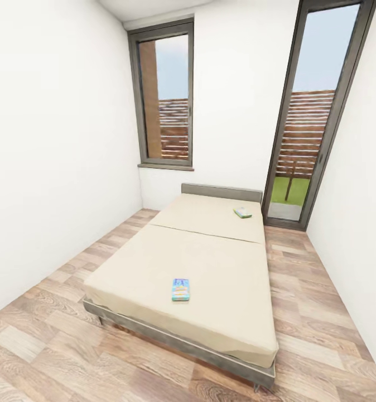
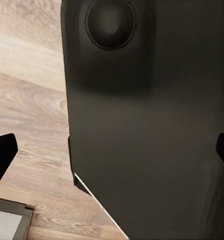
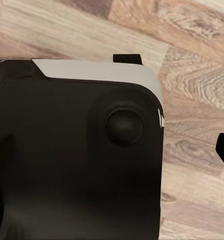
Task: Put all the toys in the child's room - the three board games (two on the bed and one on the table), the two jigsaw puzzles on the table, and the tennis ball on the table - inside the toy box on the table in the child's room.
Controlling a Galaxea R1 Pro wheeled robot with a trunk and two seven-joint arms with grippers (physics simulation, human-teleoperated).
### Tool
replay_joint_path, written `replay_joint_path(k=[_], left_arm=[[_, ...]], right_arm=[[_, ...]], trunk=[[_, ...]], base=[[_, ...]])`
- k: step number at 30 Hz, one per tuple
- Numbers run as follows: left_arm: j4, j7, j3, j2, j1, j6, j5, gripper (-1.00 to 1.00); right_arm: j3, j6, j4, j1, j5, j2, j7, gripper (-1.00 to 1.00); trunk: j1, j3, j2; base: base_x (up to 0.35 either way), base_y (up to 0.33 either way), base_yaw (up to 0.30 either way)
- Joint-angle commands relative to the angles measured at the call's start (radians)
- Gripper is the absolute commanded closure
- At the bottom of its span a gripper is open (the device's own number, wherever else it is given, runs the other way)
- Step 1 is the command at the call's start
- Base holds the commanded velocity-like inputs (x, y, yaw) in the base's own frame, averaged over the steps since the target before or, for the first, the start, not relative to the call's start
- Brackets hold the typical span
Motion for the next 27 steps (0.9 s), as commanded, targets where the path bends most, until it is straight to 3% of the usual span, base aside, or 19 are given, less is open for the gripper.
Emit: replay_joint_path(k=[1, 9, 17, 27], left_arm=[[-0.001, -0.001, 0.000, 0.000, 0.000, 0.000, 0.000, -1.00], [-0.022, 0.006, 0.000, -0.002, -0.030, 0.000, 0.000, -1.00], [-0.069, 0.006, 0.002, 0.002, -0.093, 0.004, 0.006, -1.00], [-0.100, 0.004, 0.011, -0.008, -0.211, 0.013, 0.060, -1.00]], right_arm=[[0.000, -0.001, 0.000, 0.000, 0.000, 0.000, -0.001, -1.00], [0.000, 0.007, -0.040, -0.032, 0.002, 0.005, 0.002, -1.00], [0.001, 0.029, -0.081, -0.106, 0.003, 0.019, 0.001, -1.00], [0.002, 0.167, -0.102, -0.242, 0.003, 0.049, -0.002, -1.00]], trunk=[[0.000, -0.001, 0.000], [0.000, -0.001, 0.000], [0.000, -0.001, 0.000], [0.000, -0.001, 0.000]], base=[[0.000, 0.000, -0.017], [0.000, 0.000, -0.009], [0.000, 0.000, -0.003], [0.000, 0.000, 0.000]])
